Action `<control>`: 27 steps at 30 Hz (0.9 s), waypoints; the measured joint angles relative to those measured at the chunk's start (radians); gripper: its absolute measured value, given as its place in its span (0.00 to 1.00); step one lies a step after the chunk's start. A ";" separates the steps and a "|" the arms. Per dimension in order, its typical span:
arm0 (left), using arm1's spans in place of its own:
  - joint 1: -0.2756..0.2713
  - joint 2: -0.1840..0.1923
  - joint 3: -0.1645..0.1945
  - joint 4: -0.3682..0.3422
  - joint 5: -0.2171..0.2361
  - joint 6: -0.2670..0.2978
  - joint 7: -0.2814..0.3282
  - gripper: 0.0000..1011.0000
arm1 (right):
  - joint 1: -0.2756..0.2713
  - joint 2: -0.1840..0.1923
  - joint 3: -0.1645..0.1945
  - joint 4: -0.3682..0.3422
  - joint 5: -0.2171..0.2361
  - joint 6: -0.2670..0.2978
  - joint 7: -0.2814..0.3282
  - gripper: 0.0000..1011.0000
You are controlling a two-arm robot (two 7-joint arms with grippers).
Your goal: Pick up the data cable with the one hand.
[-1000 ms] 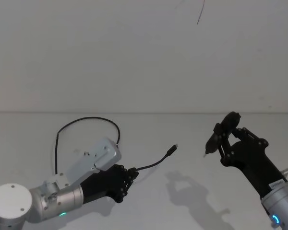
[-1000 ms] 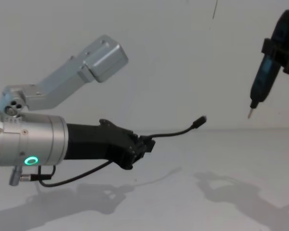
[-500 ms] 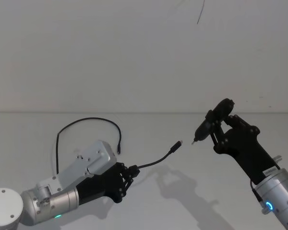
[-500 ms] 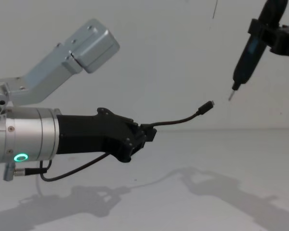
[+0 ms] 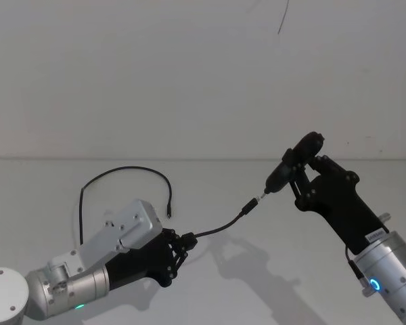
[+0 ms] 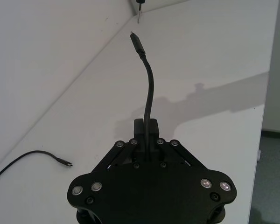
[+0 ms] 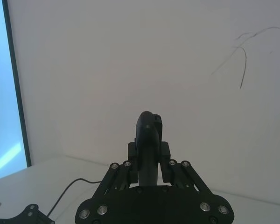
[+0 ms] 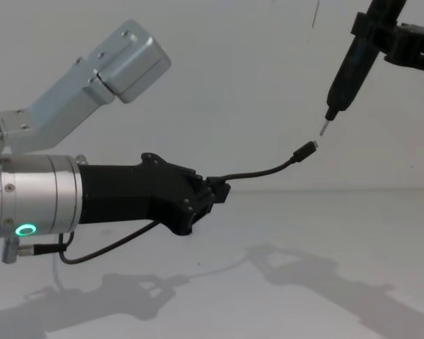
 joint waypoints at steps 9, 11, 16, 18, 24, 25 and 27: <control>0.002 0.002 -0.001 -0.003 0.000 -0.006 -0.001 0.04 | 0.015 0.003 -0.006 0.014 0.016 -0.003 0.009 0.26; 0.002 0.002 -0.001 -0.003 0.000 -0.007 -0.001 0.04 | 0.018 0.004 -0.007 0.019 0.019 -0.003 0.011 0.26; 0.003 0.002 -0.002 -0.004 0.000 -0.009 -0.002 0.04 | 0.024 0.005 -0.009 0.030 0.025 -0.005 0.015 0.26; 0.003 0.002 -0.002 -0.004 0.000 -0.009 -0.002 0.04 | 0.026 0.005 -0.009 0.034 0.026 -0.007 0.016 0.26; 0.003 0.003 -0.002 -0.004 0.000 -0.010 -0.002 0.04 | 0.030 0.006 -0.008 0.050 0.028 -0.011 0.016 0.26; 0.003 0.003 -0.002 -0.004 0.000 -0.011 -0.002 0.04 | 0.030 0.006 -0.008 0.052 0.028 -0.011 0.016 0.26; 0.004 0.003 -0.002 -0.005 0.000 -0.011 -0.002 0.04 | 0.031 0.006 -0.007 0.055 0.028 -0.011 0.016 0.26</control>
